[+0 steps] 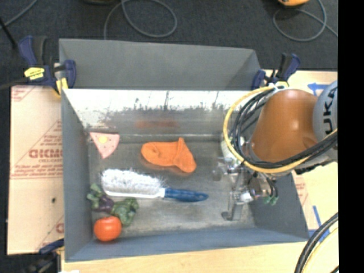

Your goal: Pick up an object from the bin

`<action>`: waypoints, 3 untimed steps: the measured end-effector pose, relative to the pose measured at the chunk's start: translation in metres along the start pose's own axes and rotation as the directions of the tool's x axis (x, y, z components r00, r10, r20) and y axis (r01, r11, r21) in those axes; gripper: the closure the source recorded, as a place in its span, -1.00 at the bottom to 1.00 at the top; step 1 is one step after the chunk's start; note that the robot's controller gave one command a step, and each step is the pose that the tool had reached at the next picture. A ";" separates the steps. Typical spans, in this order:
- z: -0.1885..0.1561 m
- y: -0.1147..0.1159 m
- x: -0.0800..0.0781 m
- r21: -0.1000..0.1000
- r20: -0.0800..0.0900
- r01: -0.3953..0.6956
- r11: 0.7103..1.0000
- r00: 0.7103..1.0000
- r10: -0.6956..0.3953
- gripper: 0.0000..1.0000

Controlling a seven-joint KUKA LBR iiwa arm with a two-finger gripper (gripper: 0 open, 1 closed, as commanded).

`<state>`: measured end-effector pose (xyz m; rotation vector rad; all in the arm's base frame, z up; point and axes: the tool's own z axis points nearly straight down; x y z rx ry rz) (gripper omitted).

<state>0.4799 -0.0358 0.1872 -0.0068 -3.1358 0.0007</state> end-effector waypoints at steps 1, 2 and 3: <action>-0.004 0.000 -0.002 0.001 0.009 0.001 1.000 1.000 -0.001 -1.00; 0.063 0.029 -0.052 0.000 0.014 0.006 1.000 1.000 -0.006 -1.00; 0.099 0.038 -0.064 0.000 0.002 0.016 1.000 1.000 -0.016 -1.00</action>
Offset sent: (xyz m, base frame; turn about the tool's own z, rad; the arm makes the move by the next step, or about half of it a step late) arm 0.0826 0.0500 -0.1172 -0.0068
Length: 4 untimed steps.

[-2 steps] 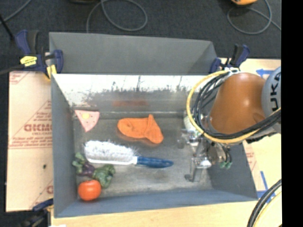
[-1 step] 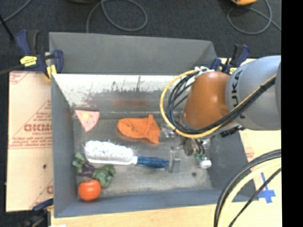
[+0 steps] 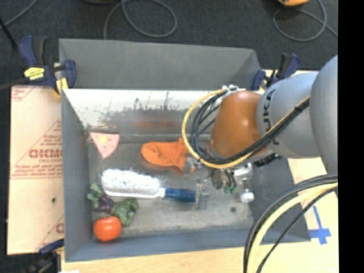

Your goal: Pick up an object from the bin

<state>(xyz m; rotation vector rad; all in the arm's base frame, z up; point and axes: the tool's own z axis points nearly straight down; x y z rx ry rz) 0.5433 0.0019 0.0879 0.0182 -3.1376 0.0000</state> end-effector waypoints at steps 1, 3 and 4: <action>-0.037 0.052 -0.053 -0.001 0.015 -0.060 0.998 0.998 0.060 -1.00; 0.017 0.054 -0.077 -0.003 0.016 -0.182 0.983 0.983 0.182 1.00; 0.017 0.054 -0.077 -0.003 0.016 -0.182 0.983 0.983 0.182 1.00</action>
Offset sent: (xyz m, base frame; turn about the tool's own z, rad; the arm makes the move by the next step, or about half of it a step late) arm -0.0025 0.0420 -0.0179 0.0278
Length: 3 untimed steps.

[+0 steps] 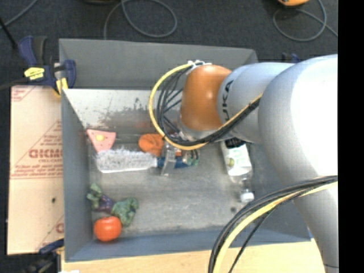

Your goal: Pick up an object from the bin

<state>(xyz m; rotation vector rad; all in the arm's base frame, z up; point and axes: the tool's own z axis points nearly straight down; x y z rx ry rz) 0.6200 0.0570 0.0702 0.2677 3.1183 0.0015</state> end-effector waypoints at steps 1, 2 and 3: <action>-0.003 0.000 0.001 0.000 -0.001 0.000 1.000 1.000 0.000 1.00; -0.015 -0.001 0.002 0.002 -0.008 0.001 1.000 1.000 -0.001 1.00; -0.038 -0.001 0.001 0.001 -0.005 0.001 1.000 1.000 -0.001 1.00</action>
Offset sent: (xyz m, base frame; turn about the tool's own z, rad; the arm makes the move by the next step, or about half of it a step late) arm 0.0001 -0.0001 0.0870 0.0000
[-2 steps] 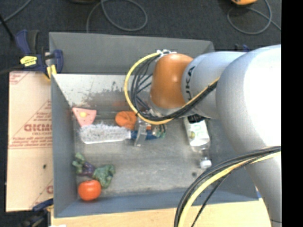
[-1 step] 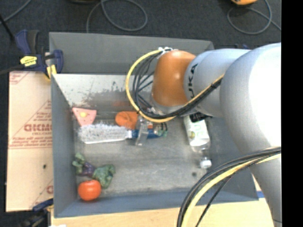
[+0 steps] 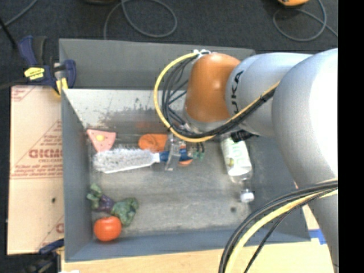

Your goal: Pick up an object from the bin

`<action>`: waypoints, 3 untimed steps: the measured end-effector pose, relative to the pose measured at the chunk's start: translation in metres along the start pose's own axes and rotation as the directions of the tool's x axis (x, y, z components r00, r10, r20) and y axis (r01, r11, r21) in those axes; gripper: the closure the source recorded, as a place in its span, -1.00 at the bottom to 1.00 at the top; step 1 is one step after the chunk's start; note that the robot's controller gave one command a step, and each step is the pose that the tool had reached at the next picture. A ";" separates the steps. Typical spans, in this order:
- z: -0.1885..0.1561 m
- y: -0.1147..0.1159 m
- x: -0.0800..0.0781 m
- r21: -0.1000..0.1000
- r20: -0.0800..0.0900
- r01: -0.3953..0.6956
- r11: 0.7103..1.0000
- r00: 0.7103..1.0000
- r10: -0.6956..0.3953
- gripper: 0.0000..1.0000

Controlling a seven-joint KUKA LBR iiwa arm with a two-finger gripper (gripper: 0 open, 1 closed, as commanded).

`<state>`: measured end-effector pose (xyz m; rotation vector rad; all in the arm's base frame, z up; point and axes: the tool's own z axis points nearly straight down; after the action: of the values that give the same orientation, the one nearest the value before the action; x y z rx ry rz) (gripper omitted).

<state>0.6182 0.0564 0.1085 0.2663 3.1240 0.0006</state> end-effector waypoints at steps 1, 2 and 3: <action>-0.020 0.000 -0.001 -0.001 0.002 0.001 1.000 1.000 -0.001 1.00; -0.039 0.000 -0.001 -0.001 0.002 0.002 1.000 1.000 -0.002 1.00; -0.052 0.000 -0.003 -0.003 0.009 0.003 1.000 1.000 -0.003 1.00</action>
Offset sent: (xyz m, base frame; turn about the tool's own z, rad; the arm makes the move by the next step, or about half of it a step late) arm 0.0000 -0.0002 0.0406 0.0000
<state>0.6207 0.0562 0.1606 0.2612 3.1152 0.0037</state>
